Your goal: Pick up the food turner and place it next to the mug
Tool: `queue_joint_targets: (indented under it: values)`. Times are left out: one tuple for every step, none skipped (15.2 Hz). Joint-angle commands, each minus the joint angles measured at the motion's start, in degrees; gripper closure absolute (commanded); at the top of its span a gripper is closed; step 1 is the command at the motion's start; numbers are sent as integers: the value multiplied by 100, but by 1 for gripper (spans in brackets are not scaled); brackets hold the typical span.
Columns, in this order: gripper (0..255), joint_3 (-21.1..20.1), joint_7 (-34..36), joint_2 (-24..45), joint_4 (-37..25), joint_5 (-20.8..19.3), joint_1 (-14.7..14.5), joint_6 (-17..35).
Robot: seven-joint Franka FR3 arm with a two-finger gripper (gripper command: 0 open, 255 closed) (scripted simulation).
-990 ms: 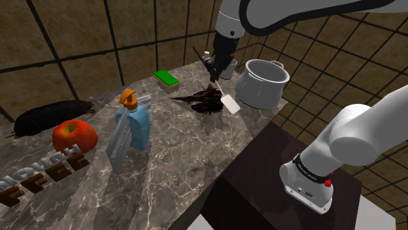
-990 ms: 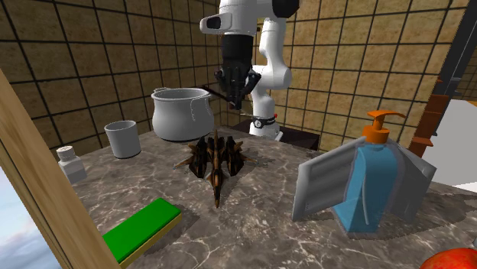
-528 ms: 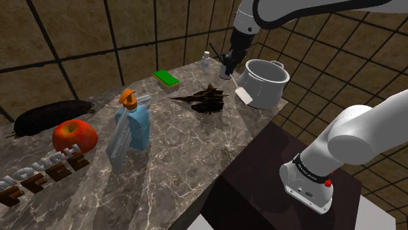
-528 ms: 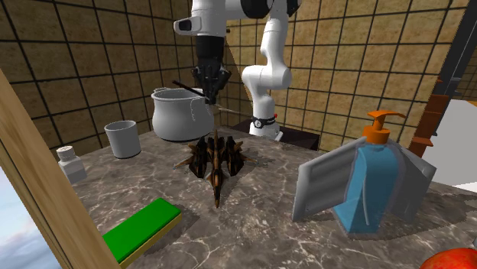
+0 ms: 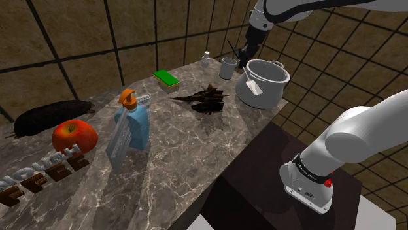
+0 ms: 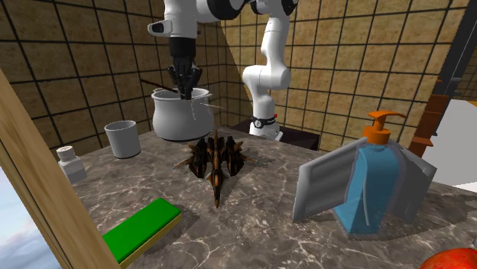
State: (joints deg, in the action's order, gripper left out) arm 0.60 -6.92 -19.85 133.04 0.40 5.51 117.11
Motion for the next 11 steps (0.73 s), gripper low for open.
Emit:
queue_joint_targets:
  values:
    - [255,126,-182,45,33,-41,77,62]
    - [255,126,-184,65,92,-40,78,143]
    - [255,126,-185,87,151,-39,78,223]
    - [255,126,-186,111,208,-39,79,304]
    - [255,126,-188,136,265,-38,79,385]
    - [255,127,-189,162,320,-37,79,466]
    - [255,127,-190,189,374,-36,80,548]
    - [255,127,-192,218,427,-35,81,630]
    - [255,126,-194,249,479,-33,82,712]
    - [255,126,-196,281,529,-32,82,795]
    - [255,126,-198,315,579,-30,83,878]
